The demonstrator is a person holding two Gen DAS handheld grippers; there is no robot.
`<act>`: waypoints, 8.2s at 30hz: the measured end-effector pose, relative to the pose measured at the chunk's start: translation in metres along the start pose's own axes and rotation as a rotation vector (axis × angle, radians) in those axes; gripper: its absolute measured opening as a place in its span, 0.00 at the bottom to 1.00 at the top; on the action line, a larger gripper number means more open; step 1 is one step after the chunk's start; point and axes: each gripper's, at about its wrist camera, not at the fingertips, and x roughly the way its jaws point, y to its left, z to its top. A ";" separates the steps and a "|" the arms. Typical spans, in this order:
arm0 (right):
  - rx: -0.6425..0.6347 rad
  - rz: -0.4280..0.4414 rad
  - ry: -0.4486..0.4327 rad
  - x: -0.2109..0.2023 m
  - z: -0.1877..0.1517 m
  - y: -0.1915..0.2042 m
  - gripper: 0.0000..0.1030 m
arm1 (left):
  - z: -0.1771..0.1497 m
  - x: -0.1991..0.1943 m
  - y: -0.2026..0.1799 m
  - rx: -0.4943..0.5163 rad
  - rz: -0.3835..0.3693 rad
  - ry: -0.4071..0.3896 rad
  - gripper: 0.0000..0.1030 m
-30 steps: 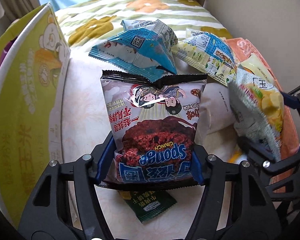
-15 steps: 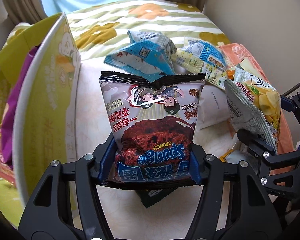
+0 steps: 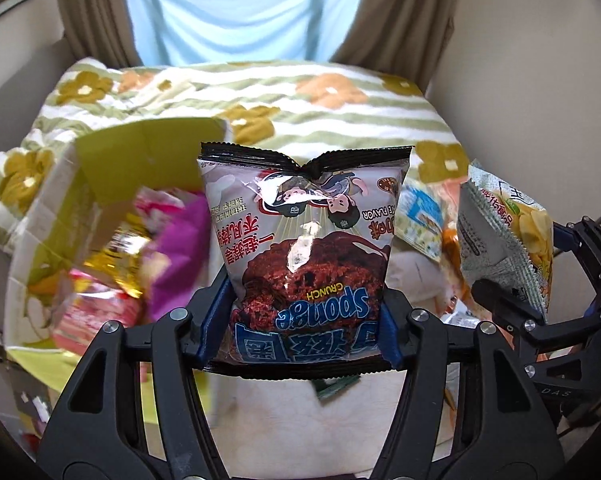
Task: Organize snacks
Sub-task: 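Carry both bags over the box and open both tools to drop them, then grasp the green cracker packet with the left tool while the right tool grasps the white-silver bag, then carry the green packet and white-silver bag over the box and release both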
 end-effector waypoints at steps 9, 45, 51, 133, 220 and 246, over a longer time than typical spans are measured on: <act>0.013 0.070 -0.065 -0.008 0.057 0.072 0.80 | 0.020 -0.036 0.092 -0.025 0.041 -0.037 0.56; 0.153 0.062 0.038 0.094 0.147 0.180 0.80 | 0.044 0.025 0.265 -0.010 -0.017 0.085 1.00; 0.123 0.077 0.045 0.111 0.153 0.192 0.81 | 0.038 0.024 0.275 -0.039 -0.013 0.092 1.00; 0.245 0.033 0.119 0.017 -0.141 -0.008 0.99 | -0.112 0.096 -0.054 -0.095 0.027 0.173 0.90; 0.200 0.143 -0.027 -0.007 0.057 0.109 0.70 | -0.006 -0.070 0.123 -0.093 0.018 -0.103 0.45; 0.356 0.132 0.083 0.053 0.089 0.208 0.70 | -0.032 -0.029 0.258 -0.083 -0.040 0.027 1.00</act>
